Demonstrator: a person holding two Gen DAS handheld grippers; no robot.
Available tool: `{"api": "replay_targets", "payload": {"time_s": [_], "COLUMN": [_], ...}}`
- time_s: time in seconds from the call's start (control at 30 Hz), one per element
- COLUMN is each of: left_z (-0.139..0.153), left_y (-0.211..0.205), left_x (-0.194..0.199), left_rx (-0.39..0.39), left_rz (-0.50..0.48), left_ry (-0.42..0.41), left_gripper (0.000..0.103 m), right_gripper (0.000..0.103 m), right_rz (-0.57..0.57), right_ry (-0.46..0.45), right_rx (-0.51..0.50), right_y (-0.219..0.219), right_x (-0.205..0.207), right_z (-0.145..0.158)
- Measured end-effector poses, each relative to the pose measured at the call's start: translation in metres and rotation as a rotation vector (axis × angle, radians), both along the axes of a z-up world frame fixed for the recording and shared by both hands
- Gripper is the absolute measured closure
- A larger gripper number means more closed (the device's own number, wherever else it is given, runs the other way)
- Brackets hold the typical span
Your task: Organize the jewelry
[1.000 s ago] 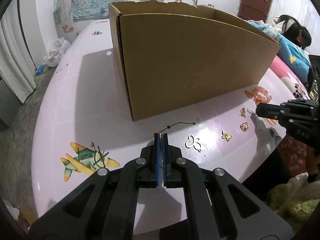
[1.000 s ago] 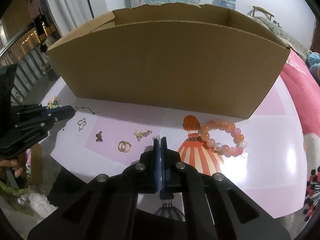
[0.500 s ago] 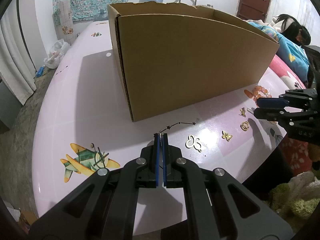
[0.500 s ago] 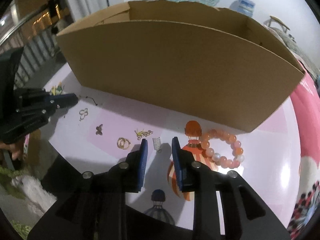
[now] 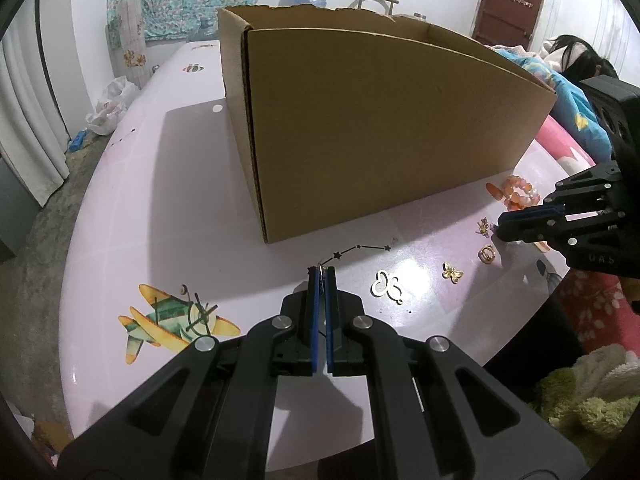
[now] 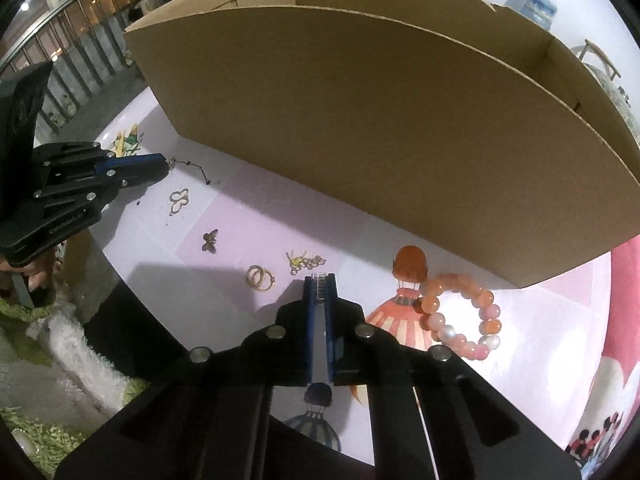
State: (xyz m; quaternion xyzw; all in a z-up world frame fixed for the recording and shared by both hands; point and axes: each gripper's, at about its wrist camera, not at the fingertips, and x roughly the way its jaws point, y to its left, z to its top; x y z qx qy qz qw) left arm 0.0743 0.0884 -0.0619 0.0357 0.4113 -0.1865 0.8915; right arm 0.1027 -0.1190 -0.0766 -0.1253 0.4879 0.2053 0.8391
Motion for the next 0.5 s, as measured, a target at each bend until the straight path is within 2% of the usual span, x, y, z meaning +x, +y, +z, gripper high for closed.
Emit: {"api": "replay_targets", "payload": {"time_s": [0.2,0.5], "left_z": [-0.001,0.002], "left_y": [0.003,0.014], "left_x": [-0.001,-0.009], "left_rx": [-0.011,-0.027], "left_rz": [-0.003,0.003], "left_ry": [-0.006,-0.016], "left_gripper": [0.101,0.101], "right_gripper": [0.098,0.098], "right_rz": [-0.036,-0.076], "right_ry": [0.003,-0.055], "right_rx": [0.049,0.081], "right_y": [-0.005,-0.021], "right_x": [-0.002,-0.012], "right_z": [-0.002,0.019]}}
